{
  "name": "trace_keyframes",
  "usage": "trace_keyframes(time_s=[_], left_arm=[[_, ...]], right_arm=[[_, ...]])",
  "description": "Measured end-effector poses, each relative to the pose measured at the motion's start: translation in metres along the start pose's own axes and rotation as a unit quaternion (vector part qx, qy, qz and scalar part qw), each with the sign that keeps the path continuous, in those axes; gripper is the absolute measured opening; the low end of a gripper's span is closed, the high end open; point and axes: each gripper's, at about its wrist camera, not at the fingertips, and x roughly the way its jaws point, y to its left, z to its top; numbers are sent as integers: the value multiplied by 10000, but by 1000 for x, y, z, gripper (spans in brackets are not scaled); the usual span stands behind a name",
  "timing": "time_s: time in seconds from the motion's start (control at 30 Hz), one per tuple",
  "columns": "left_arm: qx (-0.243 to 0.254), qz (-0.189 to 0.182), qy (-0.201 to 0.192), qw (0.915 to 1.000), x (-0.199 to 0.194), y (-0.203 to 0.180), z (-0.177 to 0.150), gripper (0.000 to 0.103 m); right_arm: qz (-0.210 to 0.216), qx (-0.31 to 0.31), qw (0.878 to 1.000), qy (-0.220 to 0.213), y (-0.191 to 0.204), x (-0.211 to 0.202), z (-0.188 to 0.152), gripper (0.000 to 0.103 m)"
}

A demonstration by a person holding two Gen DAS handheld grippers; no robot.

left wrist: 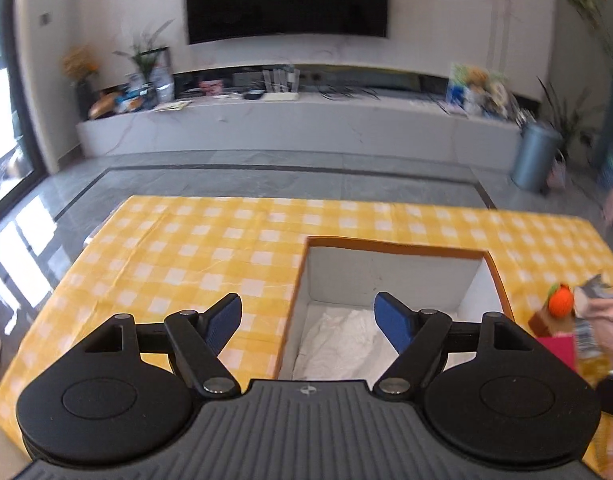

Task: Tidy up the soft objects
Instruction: 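Open the left tool to drop the tissue into the orange box, then lower the snack bag into the orange box and open the right tool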

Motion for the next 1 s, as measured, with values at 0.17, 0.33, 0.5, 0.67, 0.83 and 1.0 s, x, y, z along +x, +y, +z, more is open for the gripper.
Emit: trace_keyframes(time_s=[0.17, 0.33, 0.5, 0.67, 0.83, 1.0], left_arm=[[-710, -198, -162, 9971, -6, 27, -19, 89], [-739, -663, -135, 9950, -3, 40, -33, 88], [-895, -776, -323, 9924, -3, 54, -37, 88], [-851, -683, -295, 9936, 4, 60, -45, 88], [-1005, -652, -283, 9924, 4, 73, -47, 88], [-1153, -673, -269, 9907, 2, 81, -50, 88]], right_arm=[[16, 3, 9996, 291, 26, 43, 20, 52], [-471, -165, 9934, 1030, 40, 100, 28, 52], [-943, -986, 9810, 1380, 52, 135, 28, 52], [-1195, -1265, 9694, 1729, 54, 173, 19, 52], [-1538, -1399, 9576, 1994, 48, 199, 6, 52], [-1876, -1522, 9497, 1992, 45, 210, 7, 53]])
